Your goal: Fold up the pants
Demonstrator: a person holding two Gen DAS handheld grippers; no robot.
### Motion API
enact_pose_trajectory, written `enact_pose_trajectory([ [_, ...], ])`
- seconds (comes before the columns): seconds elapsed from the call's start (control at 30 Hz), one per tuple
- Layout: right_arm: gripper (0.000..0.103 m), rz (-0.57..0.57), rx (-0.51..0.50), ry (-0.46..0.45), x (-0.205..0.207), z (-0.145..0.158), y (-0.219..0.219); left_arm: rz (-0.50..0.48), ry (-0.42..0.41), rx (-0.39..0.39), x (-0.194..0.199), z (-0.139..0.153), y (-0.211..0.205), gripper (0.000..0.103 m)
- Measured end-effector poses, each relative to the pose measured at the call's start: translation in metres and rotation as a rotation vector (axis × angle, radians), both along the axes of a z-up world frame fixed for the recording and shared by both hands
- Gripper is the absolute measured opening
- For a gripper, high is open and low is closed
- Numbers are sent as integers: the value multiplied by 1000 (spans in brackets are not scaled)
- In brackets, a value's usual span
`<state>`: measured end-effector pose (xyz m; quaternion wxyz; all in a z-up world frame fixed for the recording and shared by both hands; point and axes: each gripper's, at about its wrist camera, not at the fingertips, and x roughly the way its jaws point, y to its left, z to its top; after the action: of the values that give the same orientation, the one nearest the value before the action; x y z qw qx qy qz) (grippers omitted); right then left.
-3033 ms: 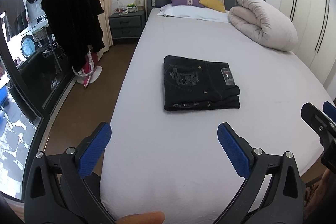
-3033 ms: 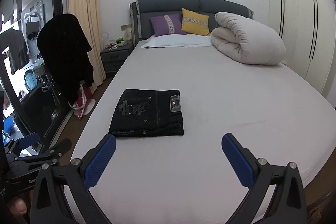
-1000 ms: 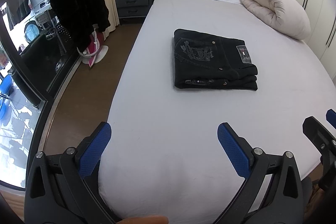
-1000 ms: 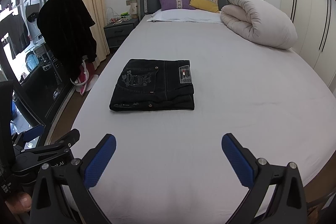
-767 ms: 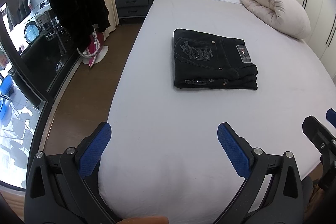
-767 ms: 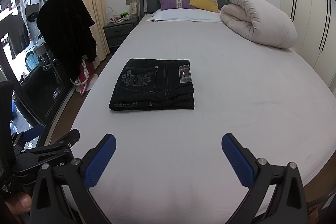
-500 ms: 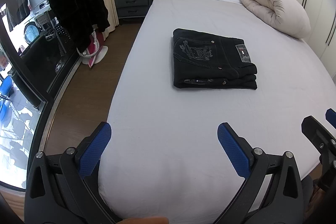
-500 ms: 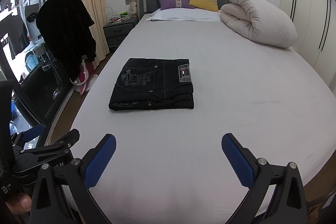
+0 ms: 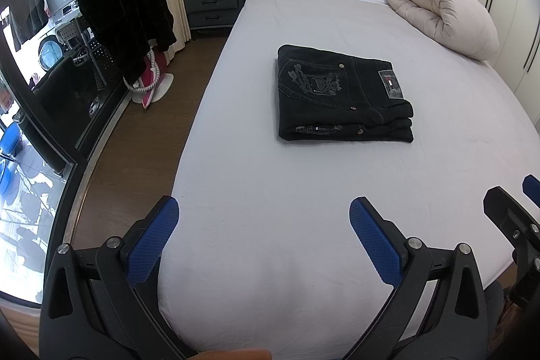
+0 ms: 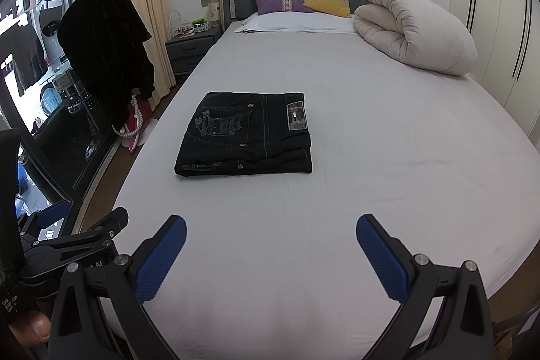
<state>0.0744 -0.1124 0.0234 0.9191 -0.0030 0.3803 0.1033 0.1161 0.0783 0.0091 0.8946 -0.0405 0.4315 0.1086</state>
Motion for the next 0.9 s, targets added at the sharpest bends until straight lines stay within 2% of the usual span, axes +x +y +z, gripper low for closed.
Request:
enact_pose_trajectory([
  [0.9, 103, 1, 2, 2, 1, -3, -3, -3, 2, 3, 0, -1, 0, 103],
])
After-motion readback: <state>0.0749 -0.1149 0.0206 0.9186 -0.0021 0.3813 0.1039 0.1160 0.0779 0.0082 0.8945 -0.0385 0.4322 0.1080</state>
